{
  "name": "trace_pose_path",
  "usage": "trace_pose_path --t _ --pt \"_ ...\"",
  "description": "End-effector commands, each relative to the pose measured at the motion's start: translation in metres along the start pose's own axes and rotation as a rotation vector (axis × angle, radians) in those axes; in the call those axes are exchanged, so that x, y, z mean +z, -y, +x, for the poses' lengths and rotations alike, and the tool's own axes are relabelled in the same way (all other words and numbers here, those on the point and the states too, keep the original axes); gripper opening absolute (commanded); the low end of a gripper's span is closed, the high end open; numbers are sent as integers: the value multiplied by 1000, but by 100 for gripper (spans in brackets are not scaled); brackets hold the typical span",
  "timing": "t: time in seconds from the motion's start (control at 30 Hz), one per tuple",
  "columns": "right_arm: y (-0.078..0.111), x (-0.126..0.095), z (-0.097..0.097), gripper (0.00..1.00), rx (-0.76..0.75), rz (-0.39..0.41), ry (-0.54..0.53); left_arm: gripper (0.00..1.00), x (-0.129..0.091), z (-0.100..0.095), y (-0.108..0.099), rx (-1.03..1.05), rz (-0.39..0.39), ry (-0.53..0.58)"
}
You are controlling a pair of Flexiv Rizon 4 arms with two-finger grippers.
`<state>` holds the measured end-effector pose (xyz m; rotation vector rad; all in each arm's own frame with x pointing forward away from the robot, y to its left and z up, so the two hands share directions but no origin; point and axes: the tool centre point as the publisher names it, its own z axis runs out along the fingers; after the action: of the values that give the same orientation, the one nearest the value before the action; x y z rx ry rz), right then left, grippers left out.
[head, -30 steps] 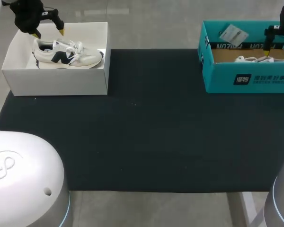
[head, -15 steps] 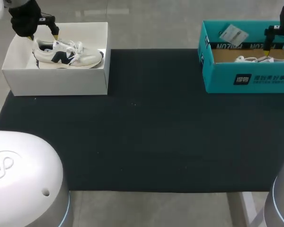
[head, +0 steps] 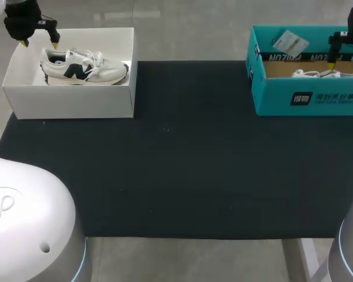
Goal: Take the shoe out of the shoebox, open the shoe tongue, remove and reinsert the insole, then place the shoe into the shoebox
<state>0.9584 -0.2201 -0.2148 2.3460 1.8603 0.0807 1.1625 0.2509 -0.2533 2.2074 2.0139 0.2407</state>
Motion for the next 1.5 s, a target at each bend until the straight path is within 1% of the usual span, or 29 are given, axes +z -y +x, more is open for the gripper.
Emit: trace_pose_path --t 0.03,0.13,0.2,0.33,0.47,0.73,0.87,0.93,1.47,1.5 --pt "1 0 0 100 1 -2 0 100 10 10 -21 25 57 7" --pt "1 0 0 100 1 -2 0 100 21 19 -26 13 57 -37" --pt "1 0 0 100 1 -2 0 100 28 24 -28 11 78 -45" --pt "1 0 0 100 1 -2 0 100 37 29 -32 3 89 -64" --pt "1 0 0 100 1 -2 0 100 45 31 -36 -18 112 -37" --pt "1 0 0 100 1 -2 0 100 57 29 -41 -15 119 -37" --pt "1 0 0 100 1 -2 0 100 60 29 -43 -13 112 -24" --pt "1 0 0 100 1 -2 0 100 62 29 -43 -21 91 -40" --pt "1 0 0 100 1 -2 0 100 61 27 -44 -38 93 -38" --pt "1 0 0 100 1 -2 0 100 62 25 -46 -27 101 -29"
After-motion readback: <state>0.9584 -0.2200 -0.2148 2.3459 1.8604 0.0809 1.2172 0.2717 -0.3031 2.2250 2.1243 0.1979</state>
